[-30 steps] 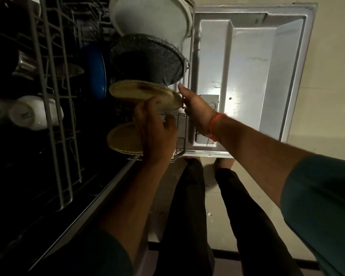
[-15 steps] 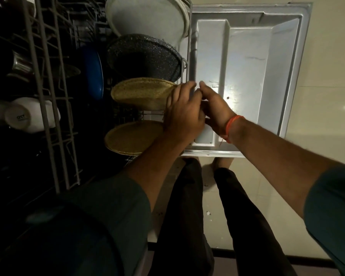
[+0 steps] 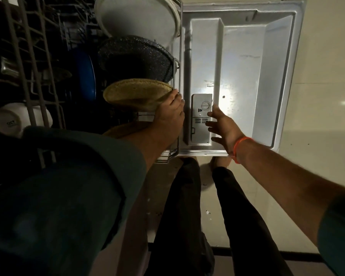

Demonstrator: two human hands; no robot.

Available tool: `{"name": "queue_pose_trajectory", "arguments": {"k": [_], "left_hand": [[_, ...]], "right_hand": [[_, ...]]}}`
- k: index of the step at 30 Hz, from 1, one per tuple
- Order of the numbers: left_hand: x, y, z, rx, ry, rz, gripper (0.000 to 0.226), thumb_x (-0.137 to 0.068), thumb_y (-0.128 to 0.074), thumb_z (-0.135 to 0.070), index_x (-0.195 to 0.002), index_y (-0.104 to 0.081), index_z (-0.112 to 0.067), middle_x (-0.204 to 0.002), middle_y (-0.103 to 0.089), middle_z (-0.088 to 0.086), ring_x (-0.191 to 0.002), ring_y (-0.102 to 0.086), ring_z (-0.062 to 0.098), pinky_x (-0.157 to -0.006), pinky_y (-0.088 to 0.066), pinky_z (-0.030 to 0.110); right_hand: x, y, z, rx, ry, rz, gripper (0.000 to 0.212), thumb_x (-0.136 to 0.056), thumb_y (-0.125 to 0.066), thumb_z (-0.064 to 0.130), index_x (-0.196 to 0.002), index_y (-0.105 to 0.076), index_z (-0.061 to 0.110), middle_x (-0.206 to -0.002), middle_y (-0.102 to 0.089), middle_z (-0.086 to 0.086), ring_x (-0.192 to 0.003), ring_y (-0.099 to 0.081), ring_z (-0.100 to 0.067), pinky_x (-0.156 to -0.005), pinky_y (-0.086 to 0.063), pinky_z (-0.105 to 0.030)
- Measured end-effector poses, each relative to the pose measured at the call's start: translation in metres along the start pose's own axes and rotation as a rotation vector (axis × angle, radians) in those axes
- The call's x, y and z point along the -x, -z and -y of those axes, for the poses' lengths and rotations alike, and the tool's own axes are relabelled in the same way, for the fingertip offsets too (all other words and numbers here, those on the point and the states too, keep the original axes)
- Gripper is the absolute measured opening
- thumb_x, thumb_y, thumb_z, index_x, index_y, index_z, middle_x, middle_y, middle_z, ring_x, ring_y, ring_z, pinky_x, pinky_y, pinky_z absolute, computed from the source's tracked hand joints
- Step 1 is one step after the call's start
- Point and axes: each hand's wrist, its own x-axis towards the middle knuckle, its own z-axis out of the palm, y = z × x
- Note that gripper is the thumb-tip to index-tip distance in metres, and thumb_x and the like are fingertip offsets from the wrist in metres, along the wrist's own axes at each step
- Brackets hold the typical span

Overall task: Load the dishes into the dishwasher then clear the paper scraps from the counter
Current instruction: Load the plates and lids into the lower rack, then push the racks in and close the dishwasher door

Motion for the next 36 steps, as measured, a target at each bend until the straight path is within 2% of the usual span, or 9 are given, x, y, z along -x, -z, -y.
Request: {"name": "queue_pose_trajectory", "arguments": {"k": [3, 5, 9, 12, 14, 21, 27, 31, 36], "left_hand": [[0.008, 0.008, 0.01, 0.044, 0.011, -0.008, 0.064, -0.104, -0.034, -0.042, -0.156, -0.032, -0.006, -0.168, -0.017, 0.017, -0.156, -0.009, 0.039, -0.126, 0.001, 0.054], [0.013, 0.007, 0.017, 0.053, 0.019, 0.022, 0.062, -0.104, -0.03, -0.045, -0.154, -0.036, -0.009, -0.169, -0.016, 0.016, -0.156, -0.008, 0.039, -0.126, 0.001, 0.054], [0.02, -0.006, 0.034, 0.034, -0.006, 0.103, 0.067, -0.1, -0.034, -0.058, -0.153, -0.04, -0.018, -0.17, -0.012, 0.016, -0.156, -0.007, 0.041, -0.125, 0.002, 0.056], [0.03, -0.013, 0.044, -0.067, -0.011, 0.184, 0.077, -0.099, -0.032, -0.064, -0.16, -0.027, -0.017, -0.17, -0.005, 0.017, -0.156, -0.003, 0.043, -0.124, 0.004, 0.057], [0.036, -0.016, 0.049, -0.105, 0.003, 0.231, 0.076, -0.102, -0.028, -0.06, -0.162, -0.018, -0.015, -0.171, 0.0, 0.016, -0.156, 0.0, 0.042, -0.123, 0.005, 0.057], [0.051, -0.034, 0.072, -0.134, 0.066, 0.387, 0.076, -0.102, -0.031, -0.058, -0.163, -0.01, -0.018, -0.171, 0.007, 0.013, -0.156, 0.006, 0.04, -0.124, 0.009, 0.059], [0.058, -0.06, 0.095, 0.022, 0.199, 0.58, 0.078, -0.101, -0.036, -0.055, -0.164, -0.006, -0.02, -0.171, 0.013, 0.009, -0.155, 0.016, 0.038, -0.123, 0.011, 0.058], [0.059, -0.067, 0.096, 0.025, 0.195, 0.574, 0.078, -0.101, -0.037, -0.056, -0.164, -0.01, -0.02, -0.17, 0.012, 0.01, -0.155, 0.014, 0.04, -0.124, 0.007, 0.058], [0.053, -0.06, 0.078, 0.194, 0.283, 0.576, 0.079, -0.1, -0.037, -0.061, -0.163, -0.018, -0.018, -0.17, 0.005, 0.016, -0.156, 0.009, 0.042, -0.125, 0.004, 0.056]], "right_hand": [[0.003, -0.001, -0.002, 0.003, 0.008, 0.014, 0.062, -0.102, -0.036, 0.061, -0.148, -0.049, 0.021, -0.133, -0.057, -0.007, -0.124, -0.051, -0.023, -0.106, -0.039, -0.04], [0.004, -0.001, -0.001, -0.001, 0.018, 0.023, 0.06, -0.102, -0.038, 0.059, -0.147, -0.05, 0.02, -0.125, -0.055, -0.004, -0.117, -0.05, -0.02, -0.101, -0.039, -0.037], [0.003, 0.003, 0.004, 0.012, 0.048, 0.006, 0.058, -0.102, -0.039, 0.058, -0.145, -0.053, 0.021, -0.138, -0.058, -0.008, -0.119, -0.053, -0.021, -0.097, -0.041, -0.036], [0.002, 0.005, 0.007, 0.007, 0.066, 0.001, 0.057, -0.103, -0.037, 0.058, -0.143, -0.054, 0.021, -0.14, -0.058, -0.01, -0.125, -0.053, -0.023, -0.096, -0.041, -0.036], [0.002, 0.006, 0.008, 0.004, 0.07, 0.006, 0.057, -0.103, -0.036, 0.058, -0.142, -0.055, 0.021, -0.139, -0.058, -0.01, -0.129, -0.052, -0.024, -0.098, -0.042, -0.037], [0.003, 0.008, -0.002, 0.009, 0.065, 0.004, 0.059, -0.103, -0.037, 0.059, -0.144, -0.053, 0.022, -0.133, -0.058, -0.007, -0.125, -0.052, -0.022, -0.101, -0.041, -0.039], [0.004, 0.017, -0.014, 0.032, 0.055, -0.007, 0.061, -0.102, -0.036, 0.06, -0.145, -0.052, 0.02, -0.139, -0.059, -0.009, -0.131, -0.052, -0.026, -0.102, -0.041, -0.04], [0.002, 0.023, -0.02, 0.056, 0.052, -0.027, 0.061, -0.102, -0.036, 0.061, -0.144, -0.054, 0.021, -0.135, -0.061, -0.007, -0.123, -0.055, -0.024, -0.094, -0.043, -0.037], [0.001, 0.027, -0.024, 0.061, 0.062, -0.034, 0.059, -0.102, -0.036, 0.06, -0.143, -0.055, 0.021, -0.133, -0.061, -0.006, -0.117, -0.056, -0.022, -0.092, -0.044, -0.037]]}}
